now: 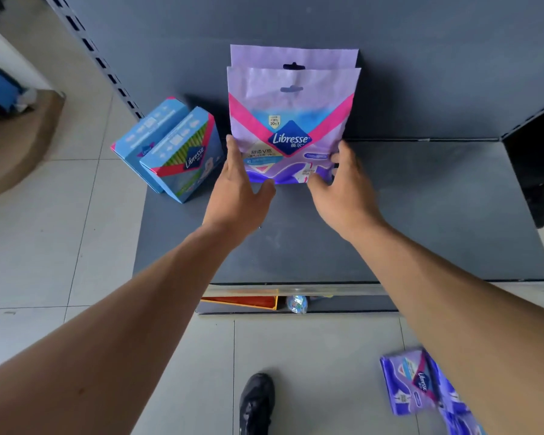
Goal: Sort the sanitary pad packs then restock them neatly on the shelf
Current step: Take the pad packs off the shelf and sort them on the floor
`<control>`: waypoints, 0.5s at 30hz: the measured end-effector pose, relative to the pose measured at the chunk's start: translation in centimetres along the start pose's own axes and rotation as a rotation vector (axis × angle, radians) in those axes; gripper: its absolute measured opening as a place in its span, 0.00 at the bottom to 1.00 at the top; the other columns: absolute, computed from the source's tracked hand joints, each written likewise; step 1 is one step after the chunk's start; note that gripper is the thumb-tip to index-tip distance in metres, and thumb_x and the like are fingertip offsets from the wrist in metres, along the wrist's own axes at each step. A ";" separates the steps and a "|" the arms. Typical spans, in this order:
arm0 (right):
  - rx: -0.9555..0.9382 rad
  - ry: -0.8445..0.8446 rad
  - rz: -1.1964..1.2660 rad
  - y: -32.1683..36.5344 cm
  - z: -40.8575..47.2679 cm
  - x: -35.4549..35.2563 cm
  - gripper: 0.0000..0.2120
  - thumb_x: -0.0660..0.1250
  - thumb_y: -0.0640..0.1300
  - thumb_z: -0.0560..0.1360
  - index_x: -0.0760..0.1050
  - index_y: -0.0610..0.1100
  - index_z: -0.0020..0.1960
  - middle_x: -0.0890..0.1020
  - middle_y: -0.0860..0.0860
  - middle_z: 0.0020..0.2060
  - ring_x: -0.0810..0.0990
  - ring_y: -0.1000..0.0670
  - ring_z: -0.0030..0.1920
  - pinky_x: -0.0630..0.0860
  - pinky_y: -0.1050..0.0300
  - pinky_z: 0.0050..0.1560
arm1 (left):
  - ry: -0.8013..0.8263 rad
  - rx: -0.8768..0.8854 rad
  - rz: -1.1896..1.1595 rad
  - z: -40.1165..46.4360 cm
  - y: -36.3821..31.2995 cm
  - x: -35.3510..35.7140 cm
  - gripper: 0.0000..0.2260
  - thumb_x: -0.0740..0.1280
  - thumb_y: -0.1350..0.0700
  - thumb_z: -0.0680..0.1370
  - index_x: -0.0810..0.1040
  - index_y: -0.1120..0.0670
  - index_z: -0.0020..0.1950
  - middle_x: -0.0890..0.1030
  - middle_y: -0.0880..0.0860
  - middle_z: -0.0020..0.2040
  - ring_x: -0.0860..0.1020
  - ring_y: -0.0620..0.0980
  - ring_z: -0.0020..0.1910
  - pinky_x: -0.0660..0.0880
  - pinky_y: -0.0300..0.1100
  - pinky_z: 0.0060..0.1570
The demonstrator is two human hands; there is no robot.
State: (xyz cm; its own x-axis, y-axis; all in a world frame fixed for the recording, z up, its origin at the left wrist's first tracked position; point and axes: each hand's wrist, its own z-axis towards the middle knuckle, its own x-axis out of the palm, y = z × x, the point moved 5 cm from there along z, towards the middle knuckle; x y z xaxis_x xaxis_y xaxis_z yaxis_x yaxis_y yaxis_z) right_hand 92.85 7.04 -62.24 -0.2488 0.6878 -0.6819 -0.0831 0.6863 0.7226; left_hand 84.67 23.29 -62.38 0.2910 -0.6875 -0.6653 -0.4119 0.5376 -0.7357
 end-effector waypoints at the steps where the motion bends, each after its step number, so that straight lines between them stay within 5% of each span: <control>1: 0.013 0.003 0.029 -0.1 0.1 0.3 0.33 0.68 0.45 0.74 0.59 0.44 0.75 0.75 0.49 0.64 0.76 0.48 0.61 0.70 0.61 0.53 | -0.001 0.011 -0.027 0.1 0.2 0.2 0.39 0.67 0.52 0.76 0.46 0.55 0.79 0.71 0.49 0.72 0.71 0.47 0.68 0.70 0.33 0.59; 5: 0.215 -0.017 0.158 -1.0 1.1 0.0 0.41 0.66 0.44 0.75 0.46 0.43 0.79 0.68 0.46 0.71 0.70 0.47 0.68 0.69 0.59 0.59 | 0.016 0.001 -0.049 0.1 0.5 1.1 0.37 0.67 0.54 0.77 0.49 0.56 0.79 0.71 0.52 0.68 0.69 0.48 0.66 0.64 0.32 0.60; 9: 0.305 0.005 0.093 -1.7 2.2 -0.8 0.29 0.66 0.46 0.72 0.64 0.49 0.71 0.65 0.44 0.65 0.71 0.41 0.65 0.71 0.57 0.59 | 0.037 -0.029 -0.102 -0.1 0.3 1.9 0.28 0.68 0.54 0.76 0.62 0.49 0.74 0.72 0.51 0.65 0.70 0.44 0.60 0.65 0.32 0.54; 12: 0.252 0.028 0.087 -1.7 1.9 -1.1 0.23 0.67 0.47 0.70 0.69 0.49 0.65 0.65 0.47 0.62 0.69 0.42 0.64 0.71 0.50 0.63 | 0.027 -0.029 -0.168 -0.1 0.4 2.1 0.22 0.68 0.52 0.76 0.66 0.48 0.68 0.72 0.50 0.64 0.73 0.44 0.61 0.73 0.44 0.59; 15: 0.148 -0.030 0.170 -2.0 0.5 -2.2 0.17 0.68 0.48 0.72 0.68 0.48 0.58 0.72 0.52 0.55 0.77 0.50 0.54 0.75 0.63 0.53 | -0.009 -0.005 -0.182 -0.8 0.1 1.9 0.21 0.67 0.50 0.76 0.67 0.49 0.67 0.73 0.49 0.63 0.73 0.47 0.62 0.75 0.54 0.59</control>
State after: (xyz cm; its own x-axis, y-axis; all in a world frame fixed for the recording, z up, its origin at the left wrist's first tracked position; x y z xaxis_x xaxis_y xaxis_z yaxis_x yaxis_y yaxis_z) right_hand 94.09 4.28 -62.18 -0.2179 0.8021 -0.5561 0.1010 0.5852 0.8046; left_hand 84.46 21.69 -63.60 0.3690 -0.7687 -0.5225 -0.3559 0.4024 -0.8434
